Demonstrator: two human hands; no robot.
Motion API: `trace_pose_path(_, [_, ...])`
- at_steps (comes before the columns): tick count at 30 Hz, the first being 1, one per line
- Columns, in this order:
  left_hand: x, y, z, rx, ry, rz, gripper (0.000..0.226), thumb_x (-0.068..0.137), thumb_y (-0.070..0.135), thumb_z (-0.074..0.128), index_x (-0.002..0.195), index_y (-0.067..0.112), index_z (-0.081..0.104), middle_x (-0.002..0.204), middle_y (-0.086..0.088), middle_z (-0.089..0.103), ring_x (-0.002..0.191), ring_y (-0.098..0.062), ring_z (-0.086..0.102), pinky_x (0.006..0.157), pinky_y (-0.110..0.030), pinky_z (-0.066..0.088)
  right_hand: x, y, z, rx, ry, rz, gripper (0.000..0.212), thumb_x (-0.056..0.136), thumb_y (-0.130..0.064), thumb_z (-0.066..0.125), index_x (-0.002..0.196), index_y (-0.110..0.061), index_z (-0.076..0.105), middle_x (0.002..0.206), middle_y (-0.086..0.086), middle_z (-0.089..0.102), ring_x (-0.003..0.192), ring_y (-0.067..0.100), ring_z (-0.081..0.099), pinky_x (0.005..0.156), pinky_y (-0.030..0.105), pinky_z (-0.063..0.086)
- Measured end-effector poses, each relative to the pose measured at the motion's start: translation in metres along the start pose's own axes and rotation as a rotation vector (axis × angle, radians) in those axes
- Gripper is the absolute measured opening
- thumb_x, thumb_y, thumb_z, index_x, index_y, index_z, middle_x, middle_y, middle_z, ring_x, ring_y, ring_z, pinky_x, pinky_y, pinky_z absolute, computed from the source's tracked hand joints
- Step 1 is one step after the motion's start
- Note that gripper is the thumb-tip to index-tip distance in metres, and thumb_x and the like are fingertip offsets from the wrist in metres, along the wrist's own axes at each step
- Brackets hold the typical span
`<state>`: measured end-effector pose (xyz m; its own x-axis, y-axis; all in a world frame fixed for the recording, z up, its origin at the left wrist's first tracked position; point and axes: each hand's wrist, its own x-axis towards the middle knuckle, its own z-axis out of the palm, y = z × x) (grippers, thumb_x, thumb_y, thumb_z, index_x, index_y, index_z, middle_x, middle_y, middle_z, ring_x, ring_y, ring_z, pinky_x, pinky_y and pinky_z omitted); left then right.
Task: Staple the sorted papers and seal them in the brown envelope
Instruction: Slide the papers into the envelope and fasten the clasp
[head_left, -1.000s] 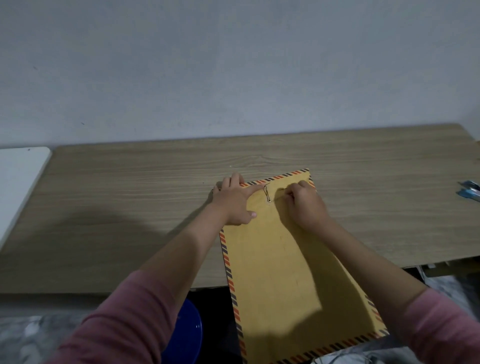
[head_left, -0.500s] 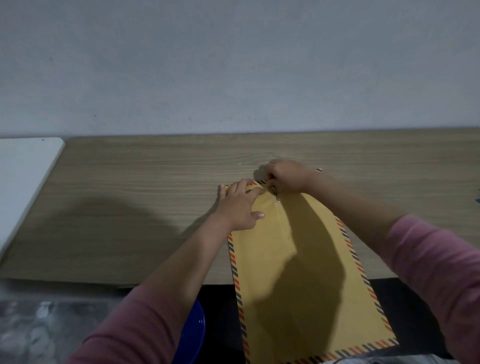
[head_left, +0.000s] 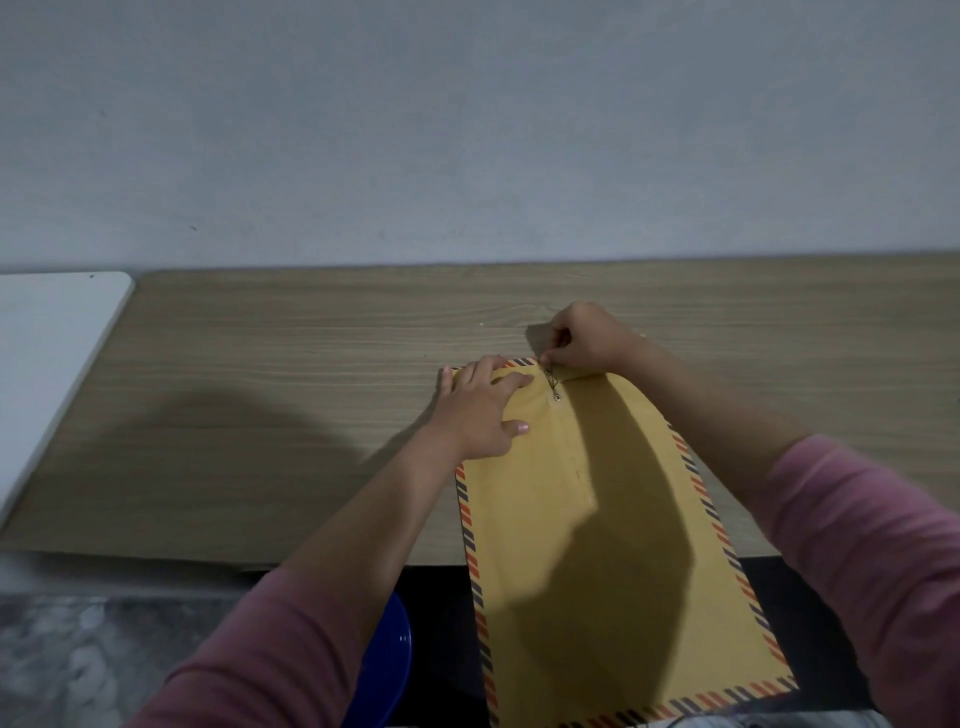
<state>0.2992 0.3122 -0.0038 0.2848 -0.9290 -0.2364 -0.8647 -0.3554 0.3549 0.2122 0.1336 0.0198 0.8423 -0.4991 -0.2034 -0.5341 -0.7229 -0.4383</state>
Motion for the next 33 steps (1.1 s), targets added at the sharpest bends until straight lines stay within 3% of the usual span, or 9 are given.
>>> trace_pose_path(4, [0.0, -0.002, 0.0, 0.002, 0.0, 0.004, 0.062, 0.087, 0.043, 0.057, 0.142, 0.037, 0.029, 0.152, 0.001, 0.016, 0.143, -0.023, 0.013, 0.113, -0.057, -0.004, -0.008, 0.011, -0.003, 0.014, 0.044, 0.039, 0.017, 0.074, -0.019, 0.076, 0.075, -0.003, 0.069, 0.08, 0.015, 0.07, 0.069, 0.021, 0.057, 0.061, 0.028, 0.04])
trace_pose_path(9, [0.001, -0.002, 0.001, 0.002, 0.002, 0.011, 0.061, 0.087, 0.044, 0.057, 0.142, 0.038, 0.03, 0.152, 0.001, 0.016, 0.143, -0.024, 0.014, 0.114, -0.058, -0.002, -0.013, 0.007, 0.005, 0.016, 0.111, -0.036, 0.02, 0.078, -0.023, 0.072, 0.077, -0.004, 0.064, 0.081, 0.017, 0.067, 0.075, 0.031, 0.059, 0.062, 0.034, 0.039])
trace_pose_path(12, [0.001, -0.004, 0.001, 0.003, 0.02, 0.028, 0.061, 0.087, 0.044, 0.057, 0.141, 0.036, 0.032, 0.152, 0.0, 0.019, 0.142, -0.024, 0.016, 0.114, -0.058, 0.0, -0.008, -0.009, 0.012, -0.037, 0.074, -0.142, 0.021, 0.08, -0.022, 0.069, 0.08, -0.002, 0.062, 0.085, 0.018, 0.066, 0.08, 0.032, 0.058, 0.063, 0.033, 0.038])
trace_pose_path(15, [0.0, -0.008, 0.005, -0.045, 0.059, 0.048, 0.059, 0.085, 0.044, 0.06, 0.138, 0.031, 0.037, 0.152, 0.0, 0.022, 0.142, -0.024, 0.019, 0.115, -0.059, 0.004, -0.002, -0.021, 0.017, -0.09, -0.001, -0.196, 0.02, 0.08, -0.018, 0.067, 0.081, 0.001, 0.061, 0.09, 0.022, 0.065, 0.084, 0.036, 0.059, 0.068, 0.04, 0.043])
trace_pose_path(19, [-0.001, -0.013, 0.01, -0.114, 0.104, 0.073, 0.054, 0.084, 0.043, 0.063, 0.13, 0.026, 0.042, 0.152, 0.002, 0.024, 0.143, -0.02, 0.019, 0.114, -0.06, 0.006, 0.005, -0.016, 0.015, -0.085, -0.012, -0.162, 0.024, 0.081, -0.021, 0.069, 0.08, 0.002, 0.061, 0.087, 0.021, 0.065, 0.082, 0.034, 0.058, 0.064, 0.034, 0.038])
trace_pose_path(22, [-0.001, -0.014, 0.009, -0.126, 0.096, 0.068, 0.054, 0.083, 0.044, 0.063, 0.13, 0.026, 0.042, 0.151, 0.003, 0.025, 0.143, -0.02, 0.02, 0.115, -0.058, 0.004, 0.004, -0.003, 0.011, -0.074, 0.013, -0.131, 0.023, 0.08, -0.02, 0.069, 0.08, 0.001, 0.062, 0.087, 0.02, 0.064, 0.083, 0.035, 0.058, 0.067, 0.036, 0.04])
trace_pose_path(27, [0.0, -0.006, 0.0, -0.023, 0.0, 0.034, 0.063, 0.087, 0.045, 0.058, 0.142, 0.039, 0.028, 0.151, -0.002, 0.018, 0.142, -0.024, 0.015, 0.116, -0.057, 0.003, -0.011, 0.009, 0.013, -0.118, 0.121, -0.15, 0.022, 0.082, -0.022, 0.067, 0.085, -0.001, 0.061, 0.09, 0.019, 0.059, 0.087, 0.036, 0.056, 0.073, 0.042, 0.046])
trace_pose_path(33, [0.006, 0.007, -0.011, 0.125, -0.105, -0.015, 0.071, 0.088, 0.046, 0.056, 0.145, 0.047, 0.015, 0.149, -0.006, 0.015, 0.14, -0.028, 0.014, 0.115, -0.057, 0.006, -0.023, 0.018, 0.023, -0.175, 0.282, -0.167, 0.015, 0.081, -0.014, 0.063, 0.08, 0.0, 0.058, 0.086, 0.021, 0.06, 0.083, 0.04, 0.058, 0.067, 0.043, 0.044])
